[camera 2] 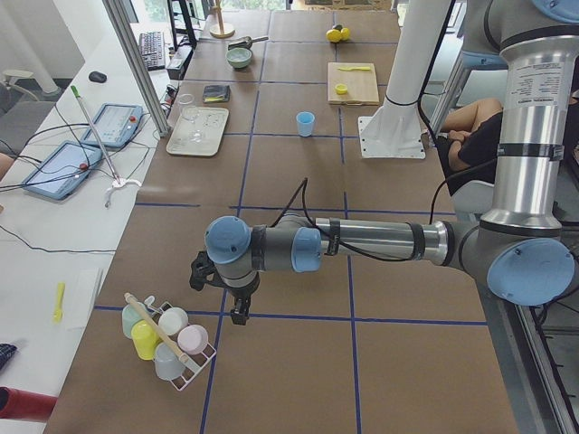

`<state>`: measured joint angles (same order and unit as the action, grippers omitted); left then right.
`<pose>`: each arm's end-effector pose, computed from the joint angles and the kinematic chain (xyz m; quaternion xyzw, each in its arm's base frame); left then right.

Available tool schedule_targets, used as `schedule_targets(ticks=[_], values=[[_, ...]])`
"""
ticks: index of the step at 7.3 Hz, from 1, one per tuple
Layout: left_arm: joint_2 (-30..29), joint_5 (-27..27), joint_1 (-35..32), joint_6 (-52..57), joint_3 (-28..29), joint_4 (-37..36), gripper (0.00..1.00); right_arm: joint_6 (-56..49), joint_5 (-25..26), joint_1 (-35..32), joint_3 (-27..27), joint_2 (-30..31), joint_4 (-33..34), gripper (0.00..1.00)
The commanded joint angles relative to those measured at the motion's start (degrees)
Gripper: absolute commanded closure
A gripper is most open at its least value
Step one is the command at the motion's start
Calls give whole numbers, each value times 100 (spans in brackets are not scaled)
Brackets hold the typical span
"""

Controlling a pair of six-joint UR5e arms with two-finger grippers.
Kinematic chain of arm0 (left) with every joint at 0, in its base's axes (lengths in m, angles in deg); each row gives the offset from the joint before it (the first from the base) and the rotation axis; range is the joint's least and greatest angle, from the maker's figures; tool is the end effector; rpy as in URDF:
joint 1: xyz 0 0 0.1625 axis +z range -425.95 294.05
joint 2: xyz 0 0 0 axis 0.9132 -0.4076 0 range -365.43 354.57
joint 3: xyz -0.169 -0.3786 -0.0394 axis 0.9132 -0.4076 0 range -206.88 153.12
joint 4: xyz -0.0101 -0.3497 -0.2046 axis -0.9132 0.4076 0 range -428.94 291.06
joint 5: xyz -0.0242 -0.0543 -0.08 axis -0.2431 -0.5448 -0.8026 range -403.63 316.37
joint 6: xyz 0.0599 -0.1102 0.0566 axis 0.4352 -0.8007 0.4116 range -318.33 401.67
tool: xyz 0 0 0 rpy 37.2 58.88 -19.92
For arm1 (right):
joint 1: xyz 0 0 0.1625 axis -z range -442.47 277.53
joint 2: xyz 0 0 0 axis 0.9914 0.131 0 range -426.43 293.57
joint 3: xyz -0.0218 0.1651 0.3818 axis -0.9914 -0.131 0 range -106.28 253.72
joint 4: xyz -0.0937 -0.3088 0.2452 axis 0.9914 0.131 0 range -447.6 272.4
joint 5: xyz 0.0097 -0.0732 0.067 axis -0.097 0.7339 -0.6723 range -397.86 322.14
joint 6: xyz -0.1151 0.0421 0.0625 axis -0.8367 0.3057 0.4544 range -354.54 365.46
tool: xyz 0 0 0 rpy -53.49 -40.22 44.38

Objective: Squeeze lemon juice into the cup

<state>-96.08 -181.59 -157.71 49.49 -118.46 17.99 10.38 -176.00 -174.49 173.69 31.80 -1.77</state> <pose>-0.0460 -0.4843 0.6577 0.0273 0.4055 0.0452 0.9126 0.0460 -0.4301 0.6443 0.0366 -0.4083 0.0342 0.9115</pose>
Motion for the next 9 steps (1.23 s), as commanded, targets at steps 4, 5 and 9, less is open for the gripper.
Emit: schedule_targets(ticks=[4,5,9], values=[[-23,-3,0,-9,-44,9,0,-9,76,165,418,-269,-14,0],[-40,-3,0,0,-44,9,0,9,33,253,331,-261,-39,0],[-23,-3,0,-9,-210,9,0,2266,433,1559,926,-288,-842,0]])
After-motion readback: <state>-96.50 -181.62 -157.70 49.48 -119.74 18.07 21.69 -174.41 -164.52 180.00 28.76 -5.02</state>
